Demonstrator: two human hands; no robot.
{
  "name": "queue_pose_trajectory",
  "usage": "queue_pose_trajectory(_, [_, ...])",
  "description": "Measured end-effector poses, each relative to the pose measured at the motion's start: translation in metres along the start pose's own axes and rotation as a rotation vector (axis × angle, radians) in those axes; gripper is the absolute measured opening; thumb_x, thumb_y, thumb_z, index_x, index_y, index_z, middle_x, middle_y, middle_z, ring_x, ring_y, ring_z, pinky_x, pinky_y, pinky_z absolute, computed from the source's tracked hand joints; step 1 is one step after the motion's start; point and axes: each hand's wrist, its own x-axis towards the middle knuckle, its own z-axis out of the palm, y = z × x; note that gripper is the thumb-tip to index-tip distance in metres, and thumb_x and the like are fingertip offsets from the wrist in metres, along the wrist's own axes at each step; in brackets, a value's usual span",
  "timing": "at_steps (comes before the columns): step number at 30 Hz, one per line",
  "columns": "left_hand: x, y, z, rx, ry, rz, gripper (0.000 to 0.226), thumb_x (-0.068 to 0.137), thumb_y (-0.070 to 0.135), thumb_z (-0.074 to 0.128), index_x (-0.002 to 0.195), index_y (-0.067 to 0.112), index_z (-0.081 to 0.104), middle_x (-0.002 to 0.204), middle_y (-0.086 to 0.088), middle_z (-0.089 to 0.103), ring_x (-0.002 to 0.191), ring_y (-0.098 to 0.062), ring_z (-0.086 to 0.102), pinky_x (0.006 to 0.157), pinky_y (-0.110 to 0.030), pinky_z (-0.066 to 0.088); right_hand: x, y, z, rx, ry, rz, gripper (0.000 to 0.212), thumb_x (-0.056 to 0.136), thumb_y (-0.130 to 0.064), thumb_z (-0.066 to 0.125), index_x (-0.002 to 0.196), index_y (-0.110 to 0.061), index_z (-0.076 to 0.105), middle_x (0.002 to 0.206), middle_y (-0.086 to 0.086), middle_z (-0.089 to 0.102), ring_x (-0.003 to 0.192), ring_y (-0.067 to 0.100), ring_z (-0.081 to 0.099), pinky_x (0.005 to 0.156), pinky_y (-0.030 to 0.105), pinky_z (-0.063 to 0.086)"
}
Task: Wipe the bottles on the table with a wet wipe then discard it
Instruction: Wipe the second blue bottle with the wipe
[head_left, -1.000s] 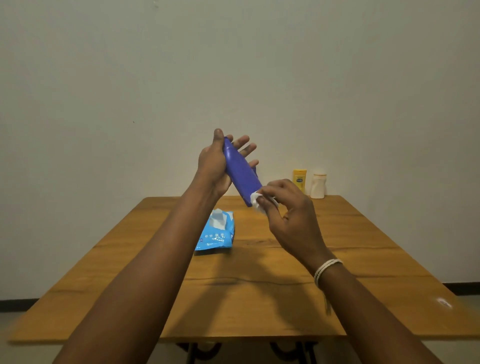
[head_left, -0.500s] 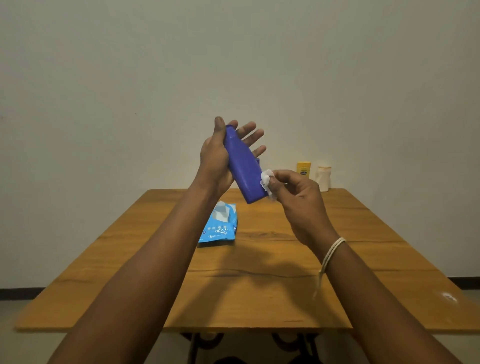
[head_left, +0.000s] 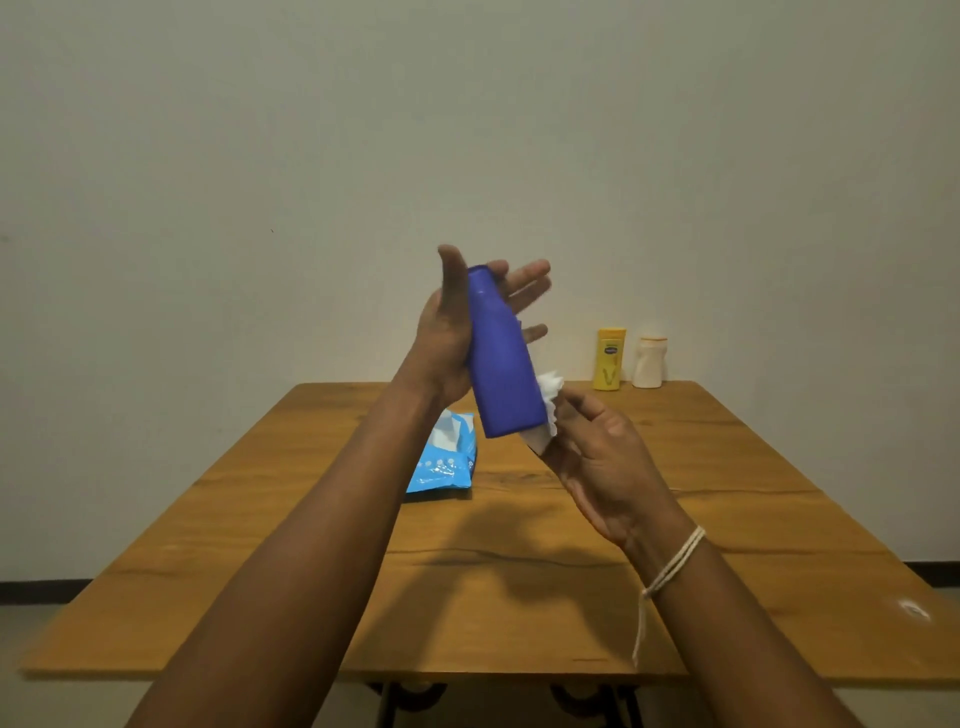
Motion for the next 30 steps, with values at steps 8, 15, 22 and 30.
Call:
queue_pose_trajectory(8, [-0.007,-0.024,0.005,0.463,-0.015,-0.241,0.056,0.099,0.056,0.047,0.134,0.014,0.061,0.128,-0.013,0.068,0.112,-0.034,0.07,0.094,-0.05,0.06,0.026,-0.024,0.018,-0.267,0.245,-0.317,0.02,0.092,-0.023,0.067,0.108,-0.011,0.072,0.098,0.002,0.074,0.093,0.017,0.069,0.072,0.03,0.059])
queue_pose_trajectory(15, [-0.01,-0.034,0.006,-0.073,-0.037,-0.218,0.048,0.103,0.051,0.045,0.119,0.008,0.058,0.134,-0.017,0.067,0.125,-0.034,0.065,0.096,-0.045,0.058,0.0,-0.001,0.024,-0.684,0.228,-0.526,0.019,0.09,-0.029,0.069,0.106,-0.019,0.073,0.095,-0.012,0.073,0.093,0.002,0.068,0.071,0.013,0.056])
queue_pose_trajectory(22, [-0.018,-0.043,-0.002,-0.197,-0.226,-0.281,0.077,0.101,0.062,0.026,0.144,0.005,0.054,0.151,-0.013,0.053,0.137,-0.028,0.054,0.108,-0.039,0.05,0.013,-0.011,0.031,-0.649,0.34,-0.535,0.018,0.095,-0.031,0.064,0.108,-0.02,0.069,0.097,-0.01,0.073,0.09,0.003,0.068,0.069,0.014,0.056])
queue_pose_trajectory(30, [-0.02,-0.031,-0.01,0.041,-0.038,-0.077,0.045,0.106,0.047,0.033,0.135,0.016,0.048,0.135,-0.017,0.067,0.126,-0.038,0.064,0.099,-0.044,0.057,0.006,-0.01,0.028,-0.962,0.17,-0.824,0.029,0.09,-0.024,0.069,0.114,-0.007,0.07,0.11,0.003,0.071,0.094,-0.001,0.062,0.083,0.006,0.049])
